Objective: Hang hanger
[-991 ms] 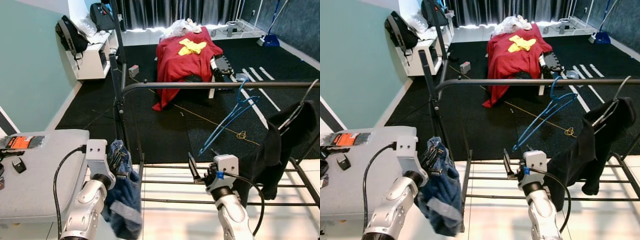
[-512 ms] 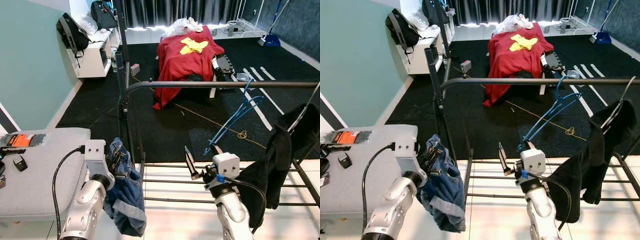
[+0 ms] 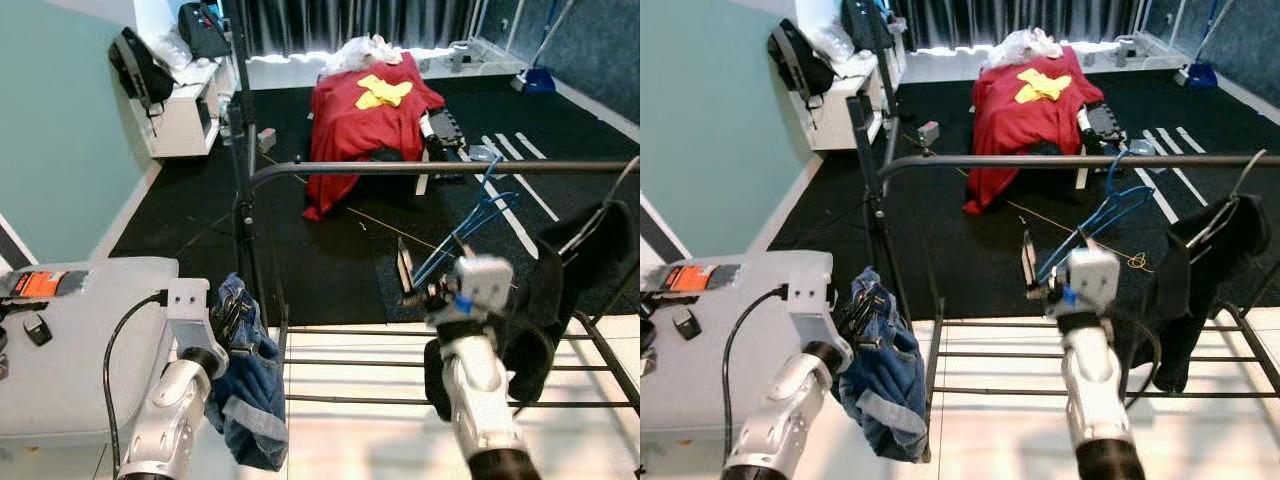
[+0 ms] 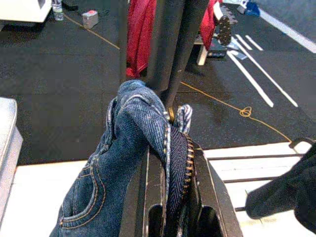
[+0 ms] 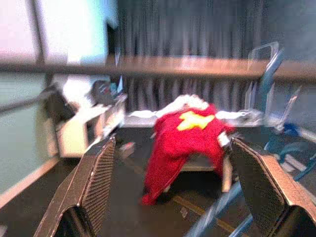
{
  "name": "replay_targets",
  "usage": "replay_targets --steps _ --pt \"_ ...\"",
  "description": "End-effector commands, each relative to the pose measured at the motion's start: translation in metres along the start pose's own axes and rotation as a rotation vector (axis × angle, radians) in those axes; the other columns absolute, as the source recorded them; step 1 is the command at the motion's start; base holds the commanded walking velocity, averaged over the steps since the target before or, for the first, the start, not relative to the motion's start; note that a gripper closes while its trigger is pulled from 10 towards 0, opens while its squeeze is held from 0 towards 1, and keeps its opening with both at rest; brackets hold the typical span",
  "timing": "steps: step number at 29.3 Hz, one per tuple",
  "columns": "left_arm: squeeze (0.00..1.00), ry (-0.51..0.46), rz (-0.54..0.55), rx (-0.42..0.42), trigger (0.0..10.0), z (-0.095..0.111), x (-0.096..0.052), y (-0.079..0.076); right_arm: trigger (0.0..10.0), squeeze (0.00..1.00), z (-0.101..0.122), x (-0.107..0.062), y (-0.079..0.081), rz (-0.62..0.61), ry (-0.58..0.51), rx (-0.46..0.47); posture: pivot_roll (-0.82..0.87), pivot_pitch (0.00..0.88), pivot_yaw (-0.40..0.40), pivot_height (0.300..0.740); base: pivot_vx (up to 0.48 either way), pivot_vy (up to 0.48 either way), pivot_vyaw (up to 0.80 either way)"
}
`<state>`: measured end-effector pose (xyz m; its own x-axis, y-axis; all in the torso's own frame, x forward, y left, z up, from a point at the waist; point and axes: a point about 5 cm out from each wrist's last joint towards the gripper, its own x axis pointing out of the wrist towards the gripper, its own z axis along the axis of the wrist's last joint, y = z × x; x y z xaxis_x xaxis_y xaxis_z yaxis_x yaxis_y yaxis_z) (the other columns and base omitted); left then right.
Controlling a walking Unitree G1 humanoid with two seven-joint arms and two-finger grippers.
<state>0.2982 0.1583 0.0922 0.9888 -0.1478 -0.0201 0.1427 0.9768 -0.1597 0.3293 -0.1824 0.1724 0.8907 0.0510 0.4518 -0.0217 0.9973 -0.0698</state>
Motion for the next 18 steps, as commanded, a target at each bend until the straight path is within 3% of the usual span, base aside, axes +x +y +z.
replay_targets --steps 1,5,9,10,11,16,17,18 --pt "0.0 -0.057 -0.013 0.013 10.0 0.012 0.003 0.002 10.0 0.0 -0.007 0.004 -0.001 -0.001 0.075 0.025 0.08 0.013 0.064 0.74 0.0 0.0 0.0" --pt "0.0 -0.063 -0.017 0.013 10.0 0.012 0.003 0.002 10.0 0.0 -0.006 0.011 0.0 -0.006 0.102 0.059 0.09 0.016 0.059 0.74 0.0 0.0 0.0" --pt "0.0 -0.067 -0.023 0.009 10.0 0.013 0.002 0.002 10.0 0.0 0.003 0.024 -0.013 -0.104 0.085 0.041 0.08 0.023 0.07 0.74 0.0 0.0 0.0" --pt "0.0 -0.067 -0.027 0.008 10.0 0.013 0.002 0.003 10.0 0.74 0.006 0.028 -0.017 -0.129 0.084 0.035 0.08 0.023 0.07 0.74 0.0 0.0 0.0" --pt "0.0 -0.067 -0.035 0.007 10.0 0.013 0.003 0.003 10.0 1.0 0.009 0.034 -0.024 -0.164 0.093 0.026 0.08 0.023 0.075 0.74 0.0 0.0 0.0" --pt "0.0 -0.071 -0.053 0.003 10.0 0.015 0.005 0.002 10.0 1.0 0.011 0.047 -0.038 -0.226 0.155 0.0 0.08 0.021 0.076 0.74 0.0 0.0 0.0" --pt "0.0 -0.074 -0.058 0.001 10.0 0.016 0.006 0.001 10.0 0.62 0.01 0.049 -0.041 -0.24 0.181 -0.007 0.08 0.021 0.074 0.74 0.0 0.0 0.0" --pt "0.0 -0.074 -0.058 0.001 10.0 0.016 0.006 0.001 10.0 0.62 0.01 0.049 -0.041 -0.24 0.181 -0.007 0.08 0.021 0.074 0.74 0.0 0.0 0.0"
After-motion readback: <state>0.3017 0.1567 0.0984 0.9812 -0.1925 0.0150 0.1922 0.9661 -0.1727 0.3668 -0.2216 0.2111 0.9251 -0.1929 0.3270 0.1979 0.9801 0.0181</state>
